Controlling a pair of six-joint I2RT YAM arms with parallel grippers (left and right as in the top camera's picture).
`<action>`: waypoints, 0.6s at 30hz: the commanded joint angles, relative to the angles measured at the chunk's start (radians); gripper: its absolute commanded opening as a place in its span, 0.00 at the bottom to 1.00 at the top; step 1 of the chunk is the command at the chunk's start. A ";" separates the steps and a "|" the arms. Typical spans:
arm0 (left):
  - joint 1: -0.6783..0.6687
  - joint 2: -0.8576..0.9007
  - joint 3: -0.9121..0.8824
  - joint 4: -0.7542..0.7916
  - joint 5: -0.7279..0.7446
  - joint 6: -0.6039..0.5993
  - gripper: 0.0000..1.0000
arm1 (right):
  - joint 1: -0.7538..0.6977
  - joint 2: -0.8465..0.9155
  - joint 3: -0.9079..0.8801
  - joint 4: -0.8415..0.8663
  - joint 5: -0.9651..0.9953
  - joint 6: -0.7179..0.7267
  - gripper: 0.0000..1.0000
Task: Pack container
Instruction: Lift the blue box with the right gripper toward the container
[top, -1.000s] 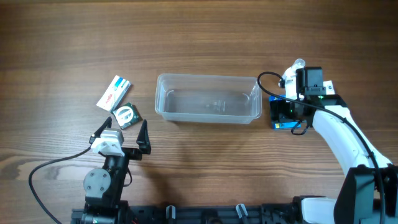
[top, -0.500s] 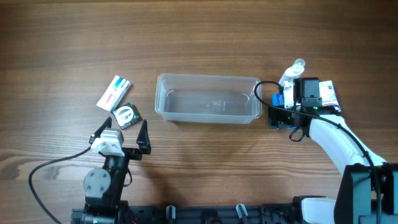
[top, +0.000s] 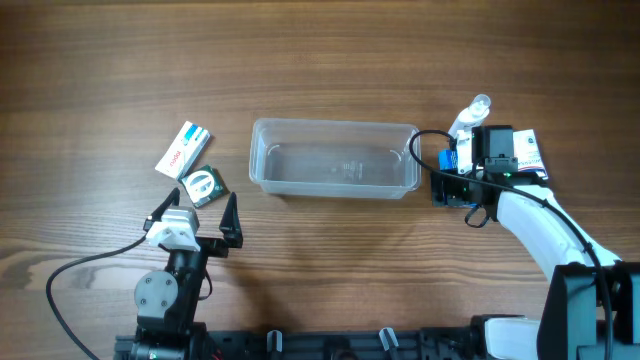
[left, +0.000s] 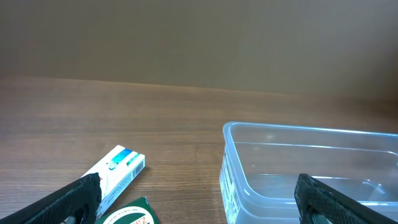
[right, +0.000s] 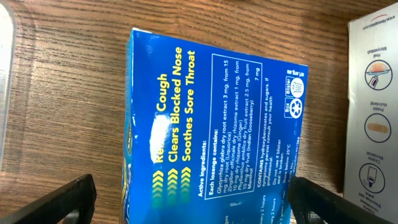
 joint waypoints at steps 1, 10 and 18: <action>0.007 -0.007 -0.006 -0.002 -0.002 0.015 1.00 | 0.003 0.001 -0.003 0.003 -0.022 0.022 1.00; 0.007 -0.007 -0.006 -0.002 -0.002 0.015 1.00 | 0.003 -0.020 0.039 -0.030 -0.023 0.030 1.00; 0.007 -0.007 -0.006 -0.002 -0.002 0.015 1.00 | 0.003 -0.030 0.061 -0.051 -0.022 0.030 1.00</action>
